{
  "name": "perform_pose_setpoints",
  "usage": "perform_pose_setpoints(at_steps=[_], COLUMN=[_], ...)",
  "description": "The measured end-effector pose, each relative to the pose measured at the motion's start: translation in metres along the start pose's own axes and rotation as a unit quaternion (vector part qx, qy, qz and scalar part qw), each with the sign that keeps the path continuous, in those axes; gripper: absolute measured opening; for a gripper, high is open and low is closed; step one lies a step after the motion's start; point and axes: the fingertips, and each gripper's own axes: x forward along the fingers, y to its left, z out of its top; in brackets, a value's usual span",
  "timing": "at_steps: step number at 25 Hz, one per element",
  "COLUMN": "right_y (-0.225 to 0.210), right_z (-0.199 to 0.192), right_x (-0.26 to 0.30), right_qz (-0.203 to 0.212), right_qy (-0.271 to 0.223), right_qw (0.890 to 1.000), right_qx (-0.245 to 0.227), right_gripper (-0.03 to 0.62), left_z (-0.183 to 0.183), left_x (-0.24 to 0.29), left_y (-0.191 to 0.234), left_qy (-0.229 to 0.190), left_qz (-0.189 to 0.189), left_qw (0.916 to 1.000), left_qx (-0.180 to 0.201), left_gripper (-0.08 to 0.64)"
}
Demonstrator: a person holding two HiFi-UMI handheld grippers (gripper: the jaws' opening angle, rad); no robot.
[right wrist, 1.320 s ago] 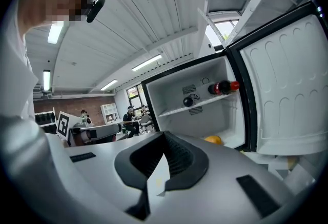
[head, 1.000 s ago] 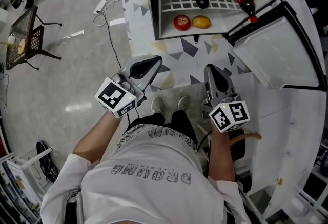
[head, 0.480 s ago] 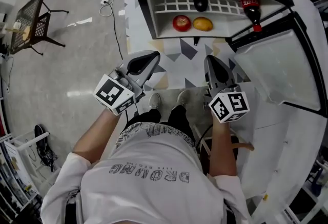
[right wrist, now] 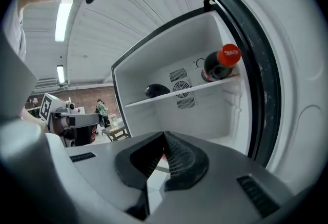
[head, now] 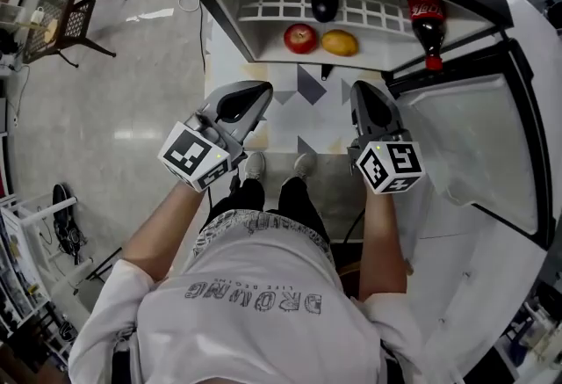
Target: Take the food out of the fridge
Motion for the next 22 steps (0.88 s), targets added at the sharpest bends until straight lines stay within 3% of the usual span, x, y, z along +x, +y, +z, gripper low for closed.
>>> perform_pose_setpoints(at_steps=[12,22], right_y=[-0.045,-0.074], right_z=[-0.025,-0.051], right_x=[0.041,0.073], right_qz=[0.009,-0.009], right_qy=[0.029,0.044], right_qw=[0.999,0.999], right_qx=[-0.013,0.002], right_gripper=[0.005,0.073], left_z=[-0.021,-0.038], left_x=[0.037,0.045], left_y=[0.005,0.009], left_qy=[0.017,0.028], left_qz=[0.037,0.045], left_qw=[0.9992,0.9986], left_qx=[0.001,-0.007], left_gripper=[0.008,0.008])
